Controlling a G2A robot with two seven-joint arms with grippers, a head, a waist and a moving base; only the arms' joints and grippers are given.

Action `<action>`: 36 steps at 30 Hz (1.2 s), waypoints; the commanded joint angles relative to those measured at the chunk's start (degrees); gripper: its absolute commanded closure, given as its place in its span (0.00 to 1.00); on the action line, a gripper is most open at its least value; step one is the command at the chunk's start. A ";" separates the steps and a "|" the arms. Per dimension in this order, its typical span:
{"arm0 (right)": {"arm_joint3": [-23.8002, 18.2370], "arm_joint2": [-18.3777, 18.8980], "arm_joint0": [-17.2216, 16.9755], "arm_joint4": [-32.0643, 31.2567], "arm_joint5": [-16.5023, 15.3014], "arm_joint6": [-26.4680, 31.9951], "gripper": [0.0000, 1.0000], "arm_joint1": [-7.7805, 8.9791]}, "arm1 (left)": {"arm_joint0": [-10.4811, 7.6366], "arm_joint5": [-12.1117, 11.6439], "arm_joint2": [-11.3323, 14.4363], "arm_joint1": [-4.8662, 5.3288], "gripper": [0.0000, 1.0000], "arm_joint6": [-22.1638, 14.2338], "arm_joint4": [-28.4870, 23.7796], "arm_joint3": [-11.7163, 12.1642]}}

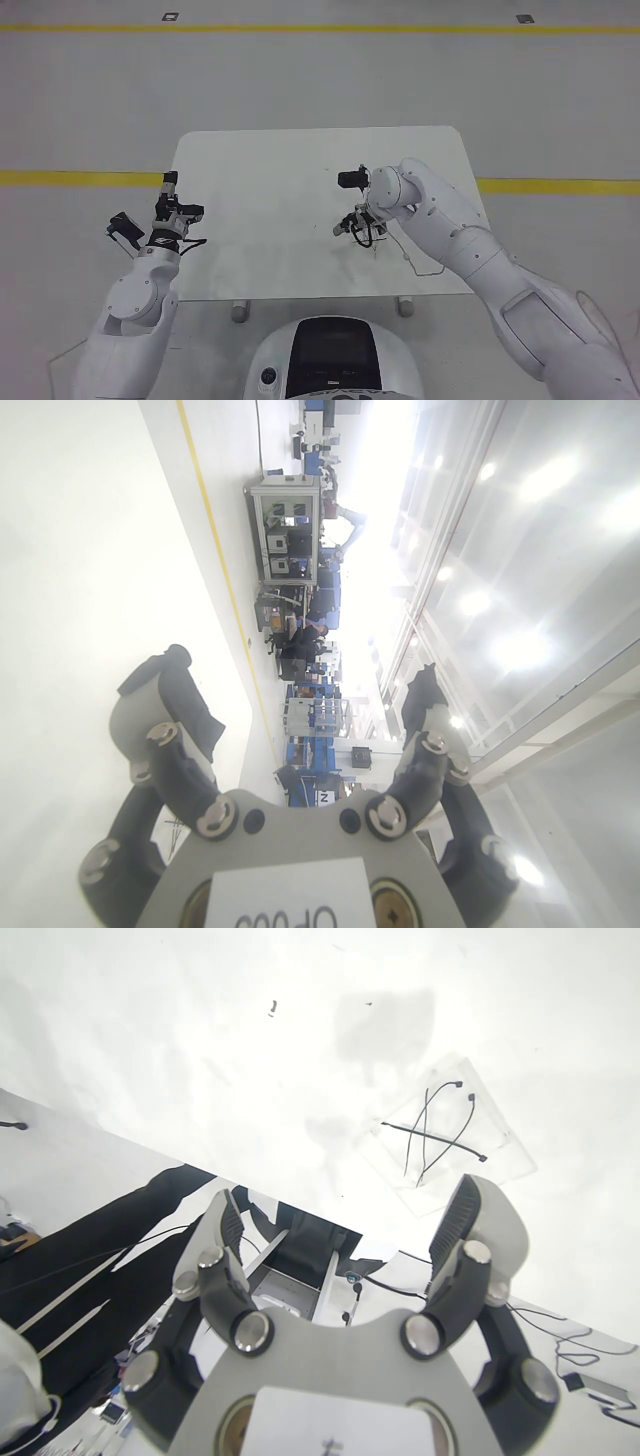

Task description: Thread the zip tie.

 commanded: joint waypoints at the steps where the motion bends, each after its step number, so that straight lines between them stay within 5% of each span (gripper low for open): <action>1: 2.10 -1.23 0.65 0.01 0.00 -0.17 0.00 -0.91 | 0.00 0.00 0.00 0.00 0.00 0.00 0.00 0.00; 36: 1.46 -1.40 -1.00 -4.43 -0.96 -2.92 0.00 -1.31 | 0.00 0.00 0.00 0.00 0.00 0.00 0.00 0.00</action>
